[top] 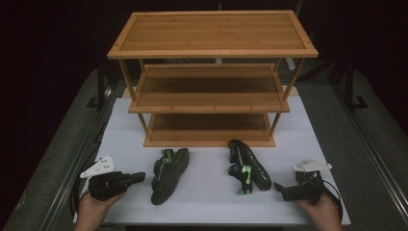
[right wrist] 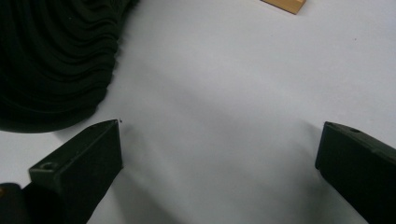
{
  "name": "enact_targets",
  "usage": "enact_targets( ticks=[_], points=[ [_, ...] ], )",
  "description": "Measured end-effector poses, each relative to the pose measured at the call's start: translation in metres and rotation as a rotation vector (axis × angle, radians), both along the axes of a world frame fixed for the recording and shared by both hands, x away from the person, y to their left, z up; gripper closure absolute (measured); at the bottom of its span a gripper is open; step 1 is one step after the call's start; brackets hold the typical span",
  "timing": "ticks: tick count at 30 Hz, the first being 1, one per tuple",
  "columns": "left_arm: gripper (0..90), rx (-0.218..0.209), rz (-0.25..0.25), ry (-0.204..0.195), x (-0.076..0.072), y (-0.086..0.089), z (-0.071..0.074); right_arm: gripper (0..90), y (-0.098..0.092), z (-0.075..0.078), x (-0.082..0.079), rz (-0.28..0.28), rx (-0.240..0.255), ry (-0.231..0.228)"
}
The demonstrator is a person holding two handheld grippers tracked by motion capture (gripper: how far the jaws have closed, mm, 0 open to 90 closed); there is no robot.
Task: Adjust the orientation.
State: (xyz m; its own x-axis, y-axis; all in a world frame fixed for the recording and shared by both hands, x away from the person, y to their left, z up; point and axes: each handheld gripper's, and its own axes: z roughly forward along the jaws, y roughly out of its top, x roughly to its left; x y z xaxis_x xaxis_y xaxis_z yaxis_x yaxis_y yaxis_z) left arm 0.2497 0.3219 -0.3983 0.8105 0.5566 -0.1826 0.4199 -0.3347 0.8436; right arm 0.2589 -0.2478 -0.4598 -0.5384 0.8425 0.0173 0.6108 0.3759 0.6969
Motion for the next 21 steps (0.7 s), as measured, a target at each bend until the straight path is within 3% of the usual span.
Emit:
enact_targets(
  ticks=[13,21],
  points=[
    [87.9,-0.008,-0.048,-0.002,0.000,-0.018,0.002,0.0,0.000,0.000,0.000,0.000,0.000,0.000],
    [88.8,0.017,-0.091,-0.006,-0.001,-0.033,0.002,0.0,0.000,0.000,0.000,-0.001,0.001,0.001]
  ],
)
